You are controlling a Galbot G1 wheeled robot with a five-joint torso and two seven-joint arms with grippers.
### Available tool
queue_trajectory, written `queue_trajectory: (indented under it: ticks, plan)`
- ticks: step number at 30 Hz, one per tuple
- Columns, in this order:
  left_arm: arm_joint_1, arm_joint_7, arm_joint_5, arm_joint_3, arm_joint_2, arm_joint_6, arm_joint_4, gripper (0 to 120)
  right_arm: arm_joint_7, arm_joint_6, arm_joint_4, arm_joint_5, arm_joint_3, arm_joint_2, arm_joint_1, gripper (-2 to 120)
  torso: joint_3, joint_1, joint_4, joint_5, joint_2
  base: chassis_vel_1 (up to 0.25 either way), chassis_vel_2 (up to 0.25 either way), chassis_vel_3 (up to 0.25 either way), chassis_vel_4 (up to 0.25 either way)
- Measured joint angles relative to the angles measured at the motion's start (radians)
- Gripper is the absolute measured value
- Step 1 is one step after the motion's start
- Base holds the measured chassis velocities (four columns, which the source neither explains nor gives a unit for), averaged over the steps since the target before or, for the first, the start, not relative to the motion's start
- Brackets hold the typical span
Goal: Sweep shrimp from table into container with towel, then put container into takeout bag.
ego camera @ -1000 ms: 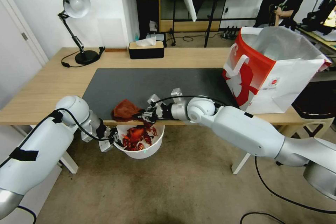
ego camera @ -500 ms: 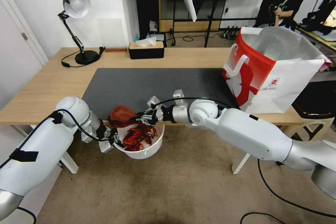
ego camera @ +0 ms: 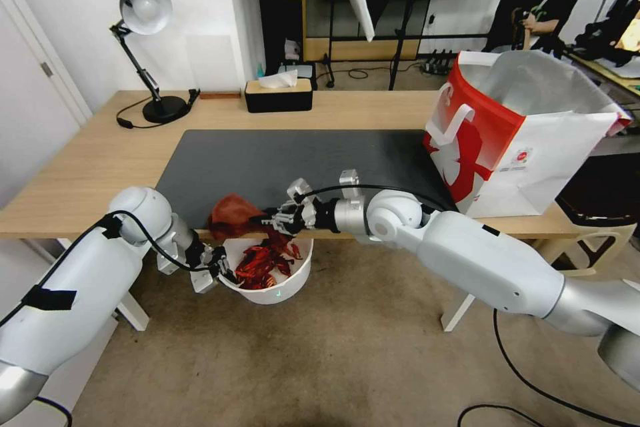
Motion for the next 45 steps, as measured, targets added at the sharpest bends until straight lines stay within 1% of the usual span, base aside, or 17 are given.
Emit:
queue_trajectory:
  ticks: [4,7,8,9,12,15,16,19,20,23,24,27,31,33,35,36,45]
  plan:
    - [0.012,0.000,0.000,-0.003,0.001,0.000,-0.011,0,0.017,0.012,0.025,0.026,0.066,-0.026,-0.014,10,0.000,0.000,-0.0001,0.0000,0.000,0.000,0.000,0.000,0.000]
    - [0.026,-0.001,-0.001,-0.003,0.000,0.000,-0.027,0,0.039,0.028,0.061,0.047,0.163,-0.084,-0.055,10,0.000,0.000,-0.0001,-0.0001,0.000,0.000,0.000,0.000,0.000]
    - [0.026,-0.001,-0.001,-0.003,0.000,0.000,-0.027,0,0.039,0.028,0.061,0.047,0.163,-0.084,-0.055,10,0.000,0.000,-0.0001,-0.0001,0.000,0.000,0.000,0.000,0.000]
    - [0.033,0.000,-0.001,-0.003,-0.002,0.000,-0.035,0,0.061,0.037,0.093,0.058,0.236,-0.118,-0.104,10,0.000,0.000,-0.0002,0.0001,0.000,0.000,0.000,0.000,0.000]
    - [0.035,0.000,-0.002,-0.001,-0.003,0.000,-0.039,0,0.085,0.049,0.119,0.065,0.289,-0.144,-0.152,10,0.000,0.000,-0.0003,0.0001,0.000,0.000,0.000,0.000,0.000]
    - [0.038,0.006,-0.002,0.008,-0.013,0.000,-0.048,0,0.133,0.063,0.192,0.072,0.412,-0.207,-0.275,10,0.000,0.000,-0.0001,0.0001,0.000,0.000,0.000,0.000,0.000]
    - [0.038,0.006,-0.002,0.008,-0.013,0.000,-0.048,0,0.133,0.063,0.192,0.072,0.412,-0.207,-0.275,10,0.000,0.000,-0.0001,0.0001,0.000,0.000,0.000,0.000,0.000]
    - [0.039,0.009,-0.003,0.019,-0.021,0.000,-0.054,0,0.174,0.072,0.258,0.062,0.519,-0.252,-0.382,10,0.000,0.000,-0.0005,0.0000,0.000,0.000,0.000,0.000,0.000]
    - [0.039,0.009,-0.003,0.019,-0.021,0.000,-0.054,0,0.174,0.072,0.258,0.062,0.519,-0.252,-0.382,10,0.000,0.000,-0.0005,0.0000,0.000,0.000,0.000,0.000,0.000]
    - [0.044,0.011,-0.003,0.025,-0.026,0.000,-0.065,0,0.215,0.082,0.312,0.043,0.633,-0.276,-0.501,10,0.000,0.000,0.0000,0.0003,0.000,0.000,0.000,0.000,0.000]
    - [0.044,0.011,-0.003,0.025,-0.026,0.000,-0.065,0,0.215,0.082,0.312,0.043,0.633,-0.276,-0.501,10,0.000,0.000,0.0000,0.0003,0.000,0.000,0.000,0.000,0.000]
    - [0.044,0.013,-0.004,0.028,-0.029,0.000,-0.071,0,0.244,0.089,0.337,0.024,0.719,-0.284,-0.598,10,0.000,0.000,-0.0003,0.0001,0.000,0.000,0.000,0.000,0.000]
    - [0.044,0.014,-0.004,0.029,-0.030,0.000,-0.074,0,0.264,0.094,0.349,0.015,0.761,-0.286,-0.645,10,0.000,0.000,0.0000,-0.0002,0.000,0.000,0.000,0.000,0.000]
    - [0.048,0.016,-0.004,0.029,-0.033,0.000,-0.081,0,0.300,0.105,0.362,-0.007,0.822,-0.284,-0.715,10,0.000,0.000,-0.0001,0.0002,0.000,0.000,0.000,0.000,0.000]
    - [0.051,0.016,-0.004,0.029,-0.035,0.000,-0.084,0,0.319,0.112,0.365,-0.019,0.846,-0.281,-0.742,10,0.000,0.000,-0.0002,-0.0004,0.000,0.000,0.000,0.000,0.000]
    - [0.053,0.017,-0.003,0.029,-0.037,0.000,-0.085,0,0.338,0.117,0.365,-0.029,0.867,-0.279,-0.763,10,0.000,0.000,-0.0003,0.0002,0.000,0.000,0.000,0.000,0.000]
    - [0.068,0.018,-0.001,0.029,-0.042,0.000,-0.091,0,0.400,0.127,0.360,-0.075,0.977,-0.265,-0.846,10,0.000,0.000,-0.0001,-0.0003,0.000,0.000,0.000,0.000,0.000]
